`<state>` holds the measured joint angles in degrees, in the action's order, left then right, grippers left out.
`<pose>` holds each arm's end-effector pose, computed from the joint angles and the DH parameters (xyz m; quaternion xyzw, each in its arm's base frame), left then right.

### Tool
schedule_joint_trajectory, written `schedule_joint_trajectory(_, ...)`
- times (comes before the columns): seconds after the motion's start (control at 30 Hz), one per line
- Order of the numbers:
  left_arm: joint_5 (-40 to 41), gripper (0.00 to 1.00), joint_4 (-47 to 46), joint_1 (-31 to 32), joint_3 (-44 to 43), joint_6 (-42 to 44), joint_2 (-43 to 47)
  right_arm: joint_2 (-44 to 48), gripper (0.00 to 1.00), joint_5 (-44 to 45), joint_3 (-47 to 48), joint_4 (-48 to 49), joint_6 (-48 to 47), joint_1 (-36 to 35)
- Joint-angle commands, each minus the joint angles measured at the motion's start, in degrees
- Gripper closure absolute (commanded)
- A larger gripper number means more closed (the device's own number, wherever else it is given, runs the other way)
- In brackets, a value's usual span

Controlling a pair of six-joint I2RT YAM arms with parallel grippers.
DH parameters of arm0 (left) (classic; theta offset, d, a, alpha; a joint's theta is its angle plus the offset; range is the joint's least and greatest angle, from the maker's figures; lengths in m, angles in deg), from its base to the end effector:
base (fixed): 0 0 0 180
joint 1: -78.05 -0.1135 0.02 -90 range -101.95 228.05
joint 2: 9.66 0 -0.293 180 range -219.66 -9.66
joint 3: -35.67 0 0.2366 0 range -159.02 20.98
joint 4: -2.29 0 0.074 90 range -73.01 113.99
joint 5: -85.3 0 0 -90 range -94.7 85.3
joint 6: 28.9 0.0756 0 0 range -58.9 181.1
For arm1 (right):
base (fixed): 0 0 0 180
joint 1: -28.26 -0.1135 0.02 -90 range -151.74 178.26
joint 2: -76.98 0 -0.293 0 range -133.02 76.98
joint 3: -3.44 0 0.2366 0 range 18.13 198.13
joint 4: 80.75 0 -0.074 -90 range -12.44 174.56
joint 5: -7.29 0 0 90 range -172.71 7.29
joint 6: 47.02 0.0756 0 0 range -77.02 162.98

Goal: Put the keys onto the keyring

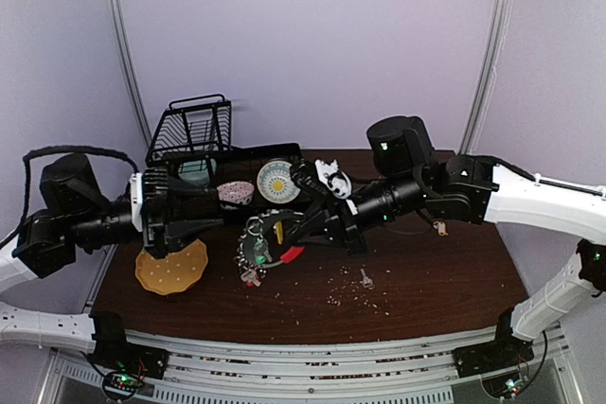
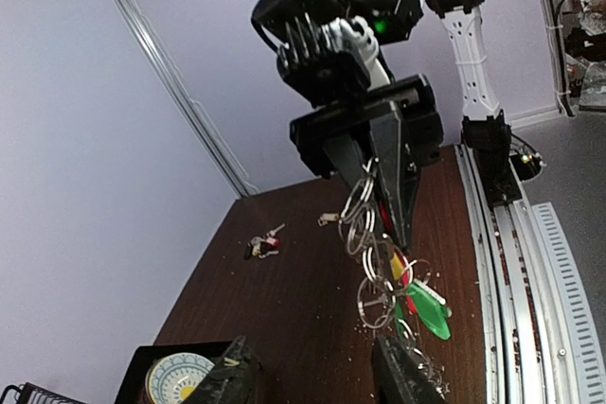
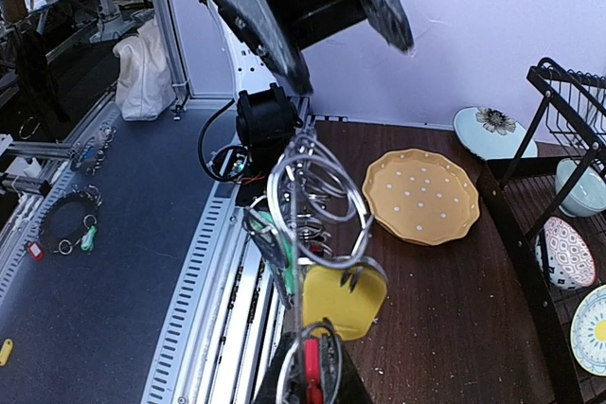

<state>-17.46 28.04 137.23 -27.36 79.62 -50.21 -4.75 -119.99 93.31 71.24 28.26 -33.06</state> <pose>0.0694 -0.1489 0.3860 0.5126 0.5148 -0.3128 0.6118 0.1222 0.3187 0.3914 -0.6224 0.4979 0.4556 0.3965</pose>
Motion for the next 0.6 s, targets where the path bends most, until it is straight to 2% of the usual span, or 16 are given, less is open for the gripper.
schedule_joint_trajectory(0.0, 0.48, 0.56, 8.74, -0.38, -5.56, -1.69, -4.56, 1.94, 1.0, 1.92, 0.48, 0.72, 0.61, -0.18)
schedule_joint_trajectory(0.17, -2.39, 0.52, 13.81, -0.38, -7.28, -1.16, -6.74, 2.22, 1.0, 4.62, -0.27, 0.84, 1.33, -0.15)
schedule_joint_trajectory(0.3, -3.69, 0.52, 16.47, -0.38, -8.7, 0.3, -7.08, 2.02, 1.0, 4.97, -0.47, 0.93, 1.31, -0.15)
schedule_joint_trajectory(0.43, -0.59, 0.65, 13.16, -0.38, -8.61, -0.86, -7.03, 1.29, 1.0, 4.91, -0.02, 0.7, 1.17, -0.12)
schedule_joint_trajectory(0.57, -1.78, 0.68, 13.16, 0.03, -10.47, -1.71, -9.17, 1.22, 1.0, 5.23, 0.14, 0.5, 0.93, -0.12)
